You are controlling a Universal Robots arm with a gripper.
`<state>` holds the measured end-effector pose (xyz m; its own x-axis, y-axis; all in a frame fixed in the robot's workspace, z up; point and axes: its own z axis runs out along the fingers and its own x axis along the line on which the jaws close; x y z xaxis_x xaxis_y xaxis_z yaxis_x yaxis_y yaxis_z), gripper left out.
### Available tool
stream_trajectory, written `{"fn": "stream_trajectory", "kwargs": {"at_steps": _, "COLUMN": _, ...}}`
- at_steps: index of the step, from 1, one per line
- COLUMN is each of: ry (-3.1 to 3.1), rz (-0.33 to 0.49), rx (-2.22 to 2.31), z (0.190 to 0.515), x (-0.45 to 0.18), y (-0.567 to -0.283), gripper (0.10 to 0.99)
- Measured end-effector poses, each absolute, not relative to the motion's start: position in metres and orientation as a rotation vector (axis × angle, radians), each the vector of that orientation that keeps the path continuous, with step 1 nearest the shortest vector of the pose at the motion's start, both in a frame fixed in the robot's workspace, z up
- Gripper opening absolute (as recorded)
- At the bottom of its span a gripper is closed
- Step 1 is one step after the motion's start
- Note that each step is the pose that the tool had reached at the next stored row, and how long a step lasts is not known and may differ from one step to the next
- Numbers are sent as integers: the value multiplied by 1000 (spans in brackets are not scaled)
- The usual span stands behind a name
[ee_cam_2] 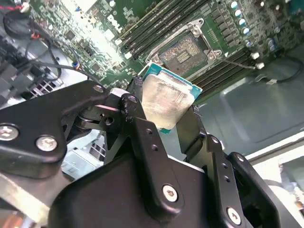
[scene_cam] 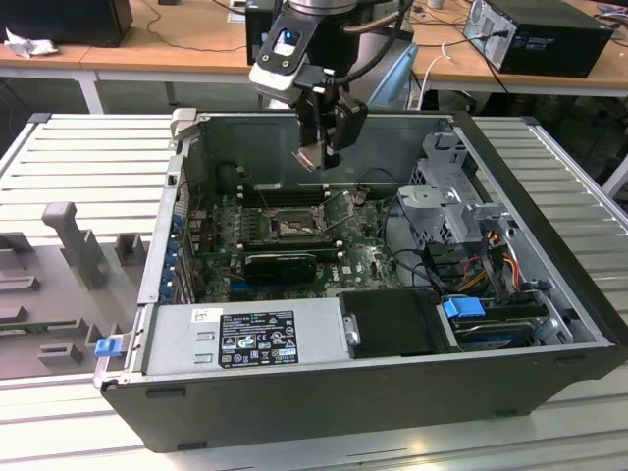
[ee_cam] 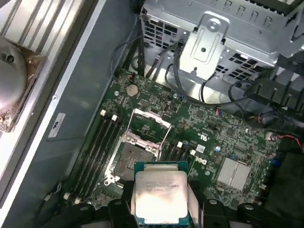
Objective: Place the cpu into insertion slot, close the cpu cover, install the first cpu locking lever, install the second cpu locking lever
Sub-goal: 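Place the cpu into insertion slot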
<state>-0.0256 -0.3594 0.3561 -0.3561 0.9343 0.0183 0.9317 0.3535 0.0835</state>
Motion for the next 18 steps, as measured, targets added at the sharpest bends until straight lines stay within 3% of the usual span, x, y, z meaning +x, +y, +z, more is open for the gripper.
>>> {"fn": "stream_trajectory", "kwargs": {"at_steps": 18, "ry": 2109, "rz": 109, "rx": 2260, "z": 339, "x": -26, "y": -359, "gripper": 525}}
